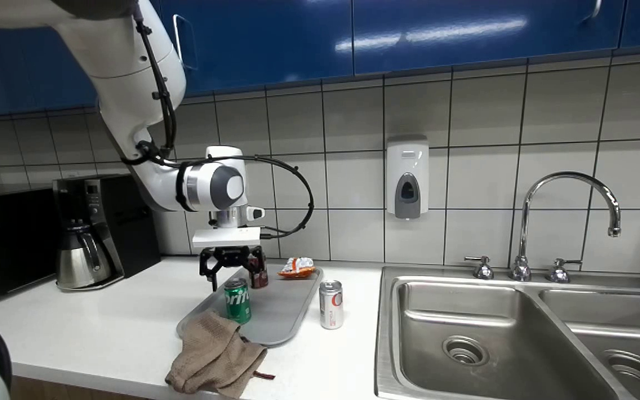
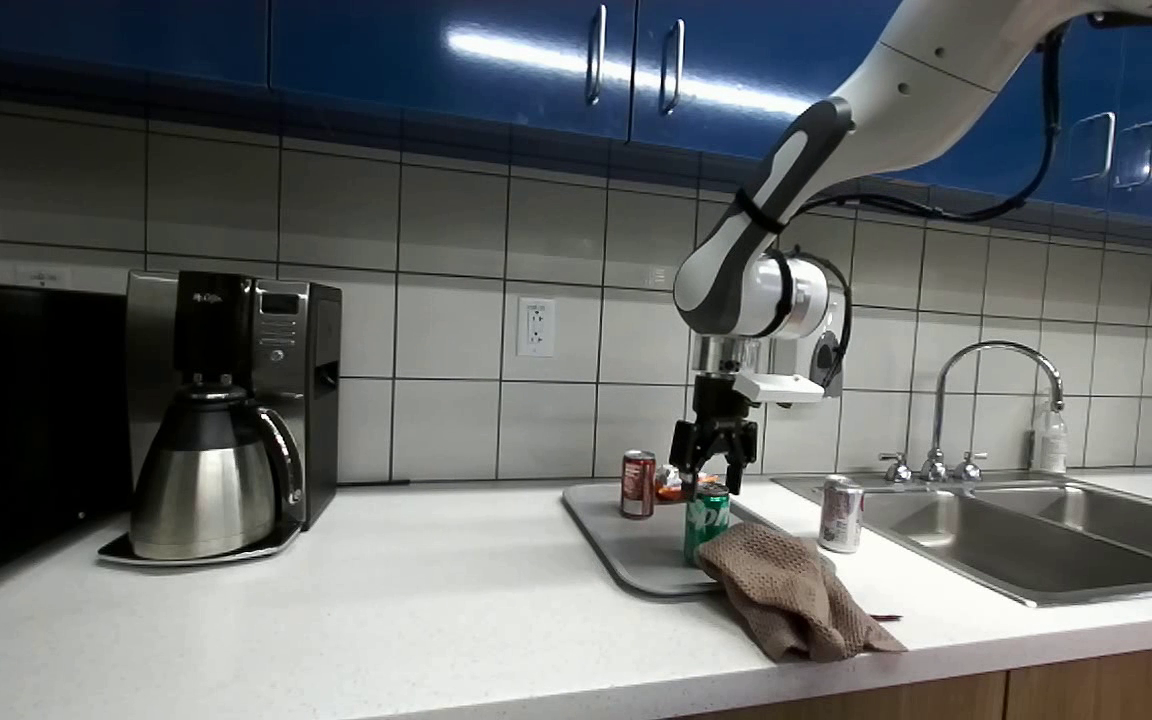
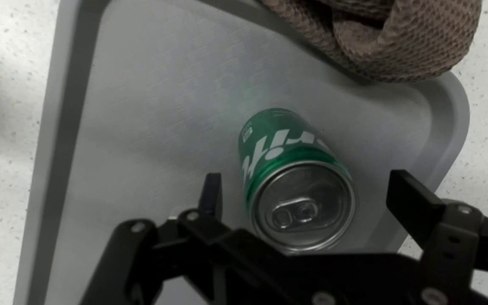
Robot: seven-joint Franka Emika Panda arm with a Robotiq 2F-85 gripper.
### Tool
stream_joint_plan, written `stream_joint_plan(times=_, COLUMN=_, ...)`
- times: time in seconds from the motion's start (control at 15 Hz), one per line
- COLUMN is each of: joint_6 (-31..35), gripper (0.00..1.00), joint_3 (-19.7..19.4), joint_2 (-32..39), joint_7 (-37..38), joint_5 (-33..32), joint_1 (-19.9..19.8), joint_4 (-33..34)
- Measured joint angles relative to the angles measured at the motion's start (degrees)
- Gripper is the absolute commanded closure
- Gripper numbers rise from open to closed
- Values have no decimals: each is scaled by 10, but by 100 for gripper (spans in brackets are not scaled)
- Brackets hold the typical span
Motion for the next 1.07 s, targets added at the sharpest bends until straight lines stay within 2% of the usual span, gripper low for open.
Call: stream_joint_plan(times=1.07, joint_6=17, gripper=0, joint_3=-2, joint_2=31, joint_7=0, joint_5=-14, joint_1=1, joint_4=8)
